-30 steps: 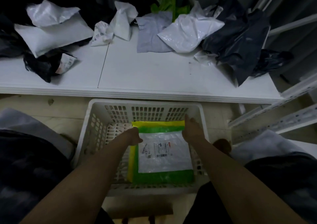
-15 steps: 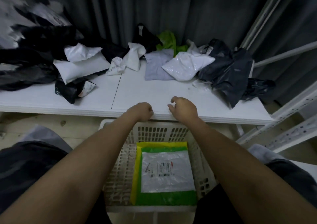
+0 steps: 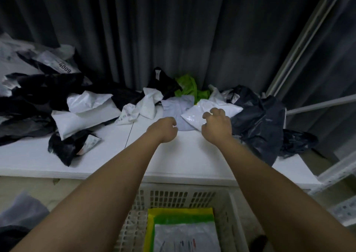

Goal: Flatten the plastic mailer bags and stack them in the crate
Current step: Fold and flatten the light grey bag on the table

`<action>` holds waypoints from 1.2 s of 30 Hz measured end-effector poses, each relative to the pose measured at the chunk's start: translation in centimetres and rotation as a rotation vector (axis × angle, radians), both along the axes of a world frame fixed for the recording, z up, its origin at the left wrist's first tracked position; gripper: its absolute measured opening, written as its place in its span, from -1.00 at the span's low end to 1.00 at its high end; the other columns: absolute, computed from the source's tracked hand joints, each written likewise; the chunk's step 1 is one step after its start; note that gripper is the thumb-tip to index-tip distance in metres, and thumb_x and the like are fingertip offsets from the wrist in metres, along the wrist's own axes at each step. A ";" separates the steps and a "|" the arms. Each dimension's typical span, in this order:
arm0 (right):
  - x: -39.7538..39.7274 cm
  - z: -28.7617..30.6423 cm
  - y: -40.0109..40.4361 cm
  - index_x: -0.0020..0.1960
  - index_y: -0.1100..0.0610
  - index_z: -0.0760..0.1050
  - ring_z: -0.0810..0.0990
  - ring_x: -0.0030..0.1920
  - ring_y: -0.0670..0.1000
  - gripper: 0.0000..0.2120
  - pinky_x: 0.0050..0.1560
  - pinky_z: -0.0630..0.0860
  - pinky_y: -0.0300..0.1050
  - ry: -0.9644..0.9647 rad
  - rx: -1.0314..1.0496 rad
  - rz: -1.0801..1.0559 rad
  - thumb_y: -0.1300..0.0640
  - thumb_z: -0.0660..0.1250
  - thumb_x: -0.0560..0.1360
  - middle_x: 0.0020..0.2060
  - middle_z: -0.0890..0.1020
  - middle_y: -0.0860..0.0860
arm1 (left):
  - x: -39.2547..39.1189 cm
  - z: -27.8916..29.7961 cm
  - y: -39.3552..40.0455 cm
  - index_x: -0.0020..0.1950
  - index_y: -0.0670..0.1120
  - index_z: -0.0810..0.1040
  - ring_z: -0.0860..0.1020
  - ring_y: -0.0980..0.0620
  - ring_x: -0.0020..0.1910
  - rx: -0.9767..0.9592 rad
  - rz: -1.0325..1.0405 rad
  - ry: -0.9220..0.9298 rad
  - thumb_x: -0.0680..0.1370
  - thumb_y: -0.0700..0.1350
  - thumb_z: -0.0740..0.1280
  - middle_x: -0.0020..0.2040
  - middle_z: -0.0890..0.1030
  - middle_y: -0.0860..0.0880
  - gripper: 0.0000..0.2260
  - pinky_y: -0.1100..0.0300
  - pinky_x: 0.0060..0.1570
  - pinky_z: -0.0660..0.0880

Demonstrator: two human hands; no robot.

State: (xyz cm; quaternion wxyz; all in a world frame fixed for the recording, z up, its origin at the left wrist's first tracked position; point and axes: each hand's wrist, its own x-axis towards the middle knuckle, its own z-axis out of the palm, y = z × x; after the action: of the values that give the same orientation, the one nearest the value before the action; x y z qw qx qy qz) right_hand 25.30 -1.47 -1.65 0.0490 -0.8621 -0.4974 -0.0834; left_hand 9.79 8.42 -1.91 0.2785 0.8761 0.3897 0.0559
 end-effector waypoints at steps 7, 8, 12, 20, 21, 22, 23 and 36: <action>7.0 0.4 3.3 0.55 0.00 -0.11 -0.09 0.52 0.18 -0.20 0.46 -0.08 0.19 -0.024 -0.166 -0.178 0.01 0.26 0.46 0.54 -0.01 0.12 | 5.5 -0.8 2.9 0.18 -0.18 0.54 0.51 -0.05 0.04 0.011 -0.036 -0.033 0.62 -0.13 0.17 0.14 0.58 -0.13 -0.76 0.08 0.08 0.45; 8.0 0.4 3.9 0.56 -0.01 -0.16 -0.10 0.52 0.19 -0.18 0.46 -0.09 0.22 -0.003 -0.213 -0.187 -0.03 0.26 0.46 0.54 -0.02 0.12 | 6.4 -1.1 3.3 0.07 -0.21 0.56 0.51 -0.07 -0.01 0.007 -0.058 -0.036 0.61 -0.16 0.17 0.04 0.60 -0.14 -0.79 0.07 0.02 0.45; 9.9 -0.2 5.1 0.54 -0.01 -0.06 0.08 0.48 0.21 -0.21 0.44 -0.04 0.24 0.005 -0.344 -0.145 -0.12 0.30 0.48 0.48 0.15 0.15 | 8.4 -2.2 3.5 -0.06 -0.25 0.56 0.54 -0.14 0.02 -0.022 -0.102 -0.054 0.60 -0.16 0.18 -0.02 0.61 -0.16 -0.78 0.06 -0.02 0.45; 9.9 2.0 4.1 0.29 0.24 0.42 0.47 0.17 0.23 -0.65 0.02 0.44 0.02 -0.076 0.050 0.028 0.31 0.19 0.51 0.15 0.50 0.21 | 7.4 -3.0 1.8 -0.02 -0.19 0.58 0.54 -0.12 0.05 -0.076 -0.046 -0.105 0.60 -0.17 0.15 0.04 0.61 -0.14 -0.78 0.09 -0.01 0.45; 9.6 2.5 4.0 0.25 0.28 0.46 0.49 0.12 0.26 -0.66 0.00 0.44 0.06 -0.060 0.156 0.050 0.34 0.21 0.49 0.08 0.52 0.24 | 7.1 -2.6 1.3 -0.03 -0.19 0.55 0.53 -0.13 0.02 -0.060 -0.006 -0.122 0.60 -0.17 0.14 0.02 0.59 -0.16 -0.79 0.09 -0.05 0.44; 9.3 2.9 3.8 0.18 0.31 0.50 0.50 0.06 0.29 -0.70 -0.04 0.45 0.10 -0.051 0.245 0.072 0.35 0.24 0.47 0.01 0.54 0.26 | 6.8 -2.1 0.9 0.01 -0.16 0.53 0.52 -0.14 0.02 -0.028 0.050 -0.144 0.61 -0.14 0.13 0.03 0.57 -0.15 -0.80 0.07 -0.03 0.46; 8.8 3.3 3.5 0.09 0.33 0.54 0.51 0.01 0.29 -0.76 -0.09 0.46 0.11 -0.053 0.338 0.089 0.34 0.26 0.45 -0.06 0.55 0.27 | 6.4 -1.8 0.5 0.13 -0.15 0.50 0.50 -0.15 0.09 0.006 0.119 -0.181 0.62 -0.10 0.12 0.12 0.53 -0.16 -0.78 0.03 0.04 0.46; -2.5 2.5 1.5 -0.02 0.21 0.50 0.46 0.03 0.19 -0.92 0.00 0.40 0.05 0.123 0.660 0.163 0.21 0.29 0.50 -0.08 0.53 0.14 | -3.3 2.6 0.3 0.04 0.04 0.40 0.54 0.06 -0.07 -0.218 0.367 -0.901 0.56 -0.06 0.33 -0.07 0.51 0.14 -0.87 0.05 -0.01 0.52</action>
State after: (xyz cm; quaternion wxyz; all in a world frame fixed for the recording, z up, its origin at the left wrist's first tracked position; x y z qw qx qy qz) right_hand 22.82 0.00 0.81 0.3616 -0.7606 -0.5070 -0.1836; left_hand 6.45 8.74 0.69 0.4947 0.6475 0.3822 0.4357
